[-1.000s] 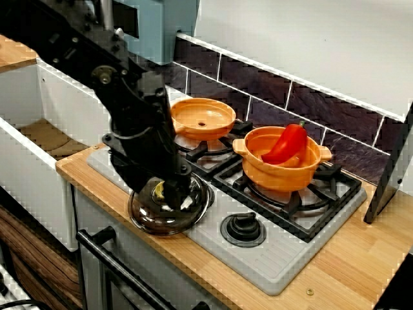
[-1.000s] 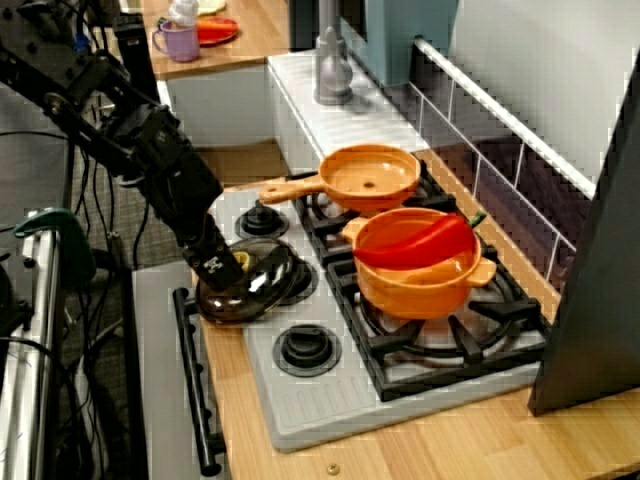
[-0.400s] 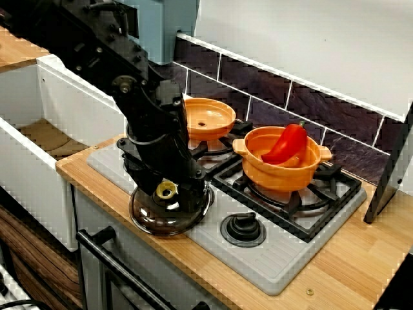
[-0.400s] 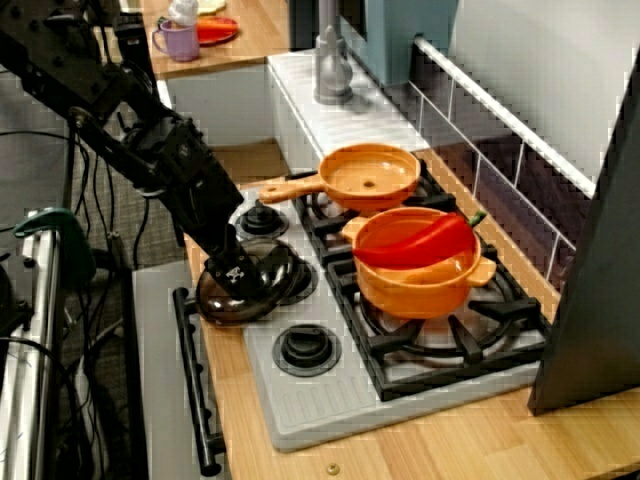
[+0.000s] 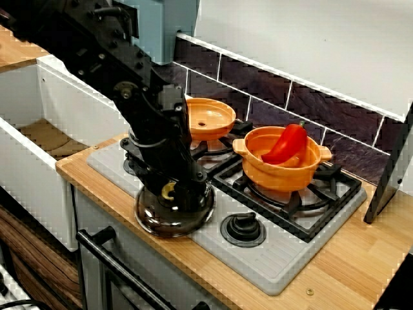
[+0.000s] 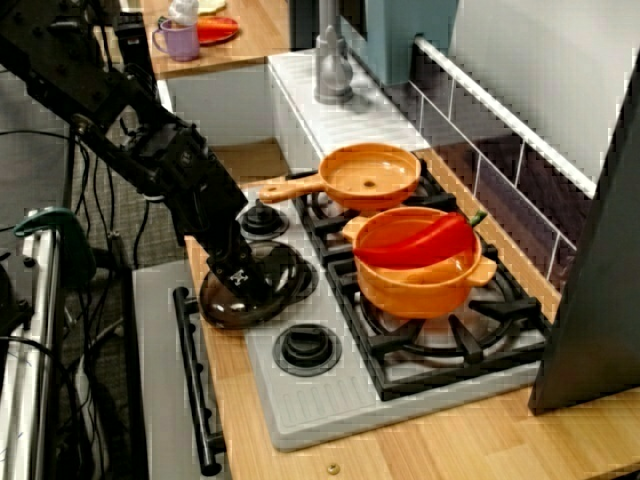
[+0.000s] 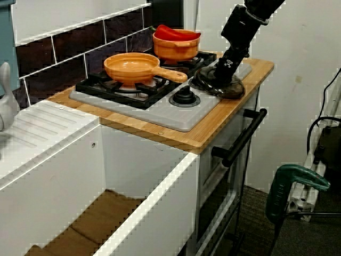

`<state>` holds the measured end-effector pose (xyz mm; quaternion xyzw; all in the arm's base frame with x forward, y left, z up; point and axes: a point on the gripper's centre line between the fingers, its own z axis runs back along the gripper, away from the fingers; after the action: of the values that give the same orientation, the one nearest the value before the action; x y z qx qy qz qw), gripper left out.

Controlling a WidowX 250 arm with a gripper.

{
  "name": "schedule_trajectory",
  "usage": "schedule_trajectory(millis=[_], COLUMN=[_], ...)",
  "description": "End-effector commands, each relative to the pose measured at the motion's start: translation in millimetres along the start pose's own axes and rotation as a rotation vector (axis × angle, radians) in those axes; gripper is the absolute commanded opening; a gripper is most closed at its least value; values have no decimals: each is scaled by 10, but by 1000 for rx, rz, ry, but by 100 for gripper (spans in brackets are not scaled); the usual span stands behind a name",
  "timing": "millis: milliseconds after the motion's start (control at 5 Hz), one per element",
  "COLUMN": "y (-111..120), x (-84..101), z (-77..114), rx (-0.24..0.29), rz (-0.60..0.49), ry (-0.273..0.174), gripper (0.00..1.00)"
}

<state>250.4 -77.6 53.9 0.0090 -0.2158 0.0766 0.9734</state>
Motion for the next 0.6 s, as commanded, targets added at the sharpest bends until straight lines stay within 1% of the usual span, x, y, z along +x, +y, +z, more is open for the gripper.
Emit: schedule_trajectory(millis=[0,200,400], y=[-5,44,114], x=[-137,-93,81], z=[-51,24,220], rx=[-4,-10,-17], rz=[-37,-26,11], ry=[-74,-47,-10], gripper=[0,0,0])
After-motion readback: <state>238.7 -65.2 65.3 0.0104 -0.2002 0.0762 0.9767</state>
